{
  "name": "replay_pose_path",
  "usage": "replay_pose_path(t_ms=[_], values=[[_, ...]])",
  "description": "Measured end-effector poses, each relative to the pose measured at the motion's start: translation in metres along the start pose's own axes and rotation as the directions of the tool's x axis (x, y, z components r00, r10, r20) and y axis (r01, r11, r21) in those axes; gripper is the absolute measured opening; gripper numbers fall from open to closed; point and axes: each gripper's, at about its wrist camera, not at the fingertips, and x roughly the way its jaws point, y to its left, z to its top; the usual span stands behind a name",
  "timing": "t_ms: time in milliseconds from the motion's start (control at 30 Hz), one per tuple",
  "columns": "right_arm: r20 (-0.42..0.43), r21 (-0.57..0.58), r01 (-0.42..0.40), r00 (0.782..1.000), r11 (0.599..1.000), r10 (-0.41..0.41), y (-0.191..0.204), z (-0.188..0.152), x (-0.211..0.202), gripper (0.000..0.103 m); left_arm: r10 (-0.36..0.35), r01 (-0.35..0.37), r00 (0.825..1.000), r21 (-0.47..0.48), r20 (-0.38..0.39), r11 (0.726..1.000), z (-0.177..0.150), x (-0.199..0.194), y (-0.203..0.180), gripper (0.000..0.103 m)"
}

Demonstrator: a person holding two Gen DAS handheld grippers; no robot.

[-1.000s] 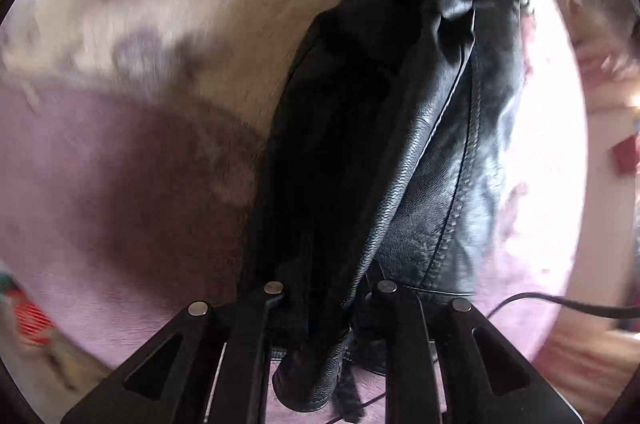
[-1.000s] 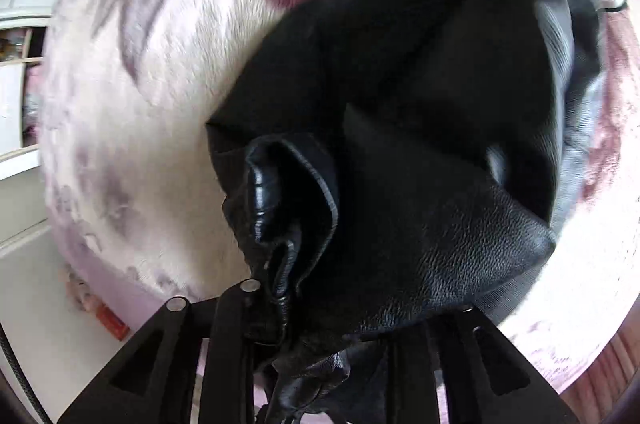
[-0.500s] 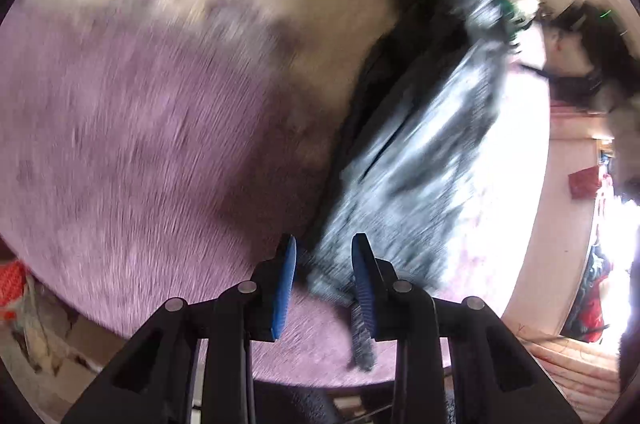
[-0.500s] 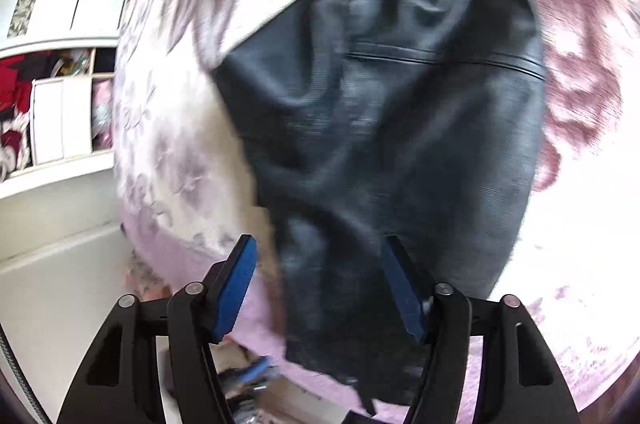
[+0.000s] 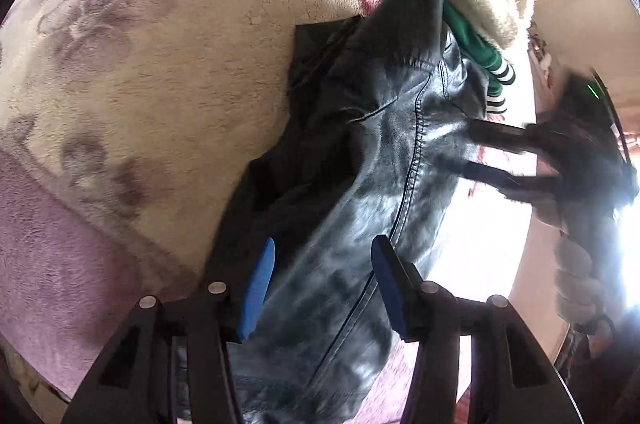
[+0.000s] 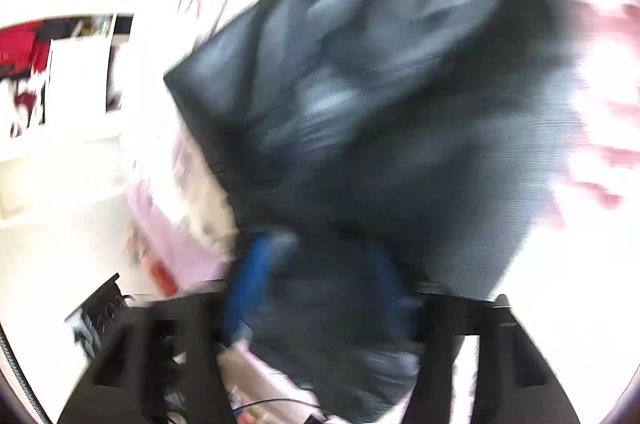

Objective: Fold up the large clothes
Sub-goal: 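Lift the hem with both tools and fold it up toward the collar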

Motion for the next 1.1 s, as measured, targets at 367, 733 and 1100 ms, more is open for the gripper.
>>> replay_pose_path(t_ms=[367,733,1100], values=[[0.067,0.038,-0.291,0.955,0.956,0.288,-0.125,0.062,0.015,0.075,0.152,-0.151,0.988,0.010,-0.036,0.988,0.005,0.017,0.008,0.047],[0.492,0.496,-0.548,0.817,0.674,0.302,-0.208,-0.131,-0.071,0.016,0.281,-0.284,0.959,0.138,0.040,0.949,0.002,-0.087,-0.014,0.047],[0.212,0.745,-0.287,0.958,0.602,0.194,-0.285,-0.283,-0.069,0.062,0.241,-0.229,0.970,0.277,-0.010,0.933,-0.009,-0.057,-0.075,0.047]])
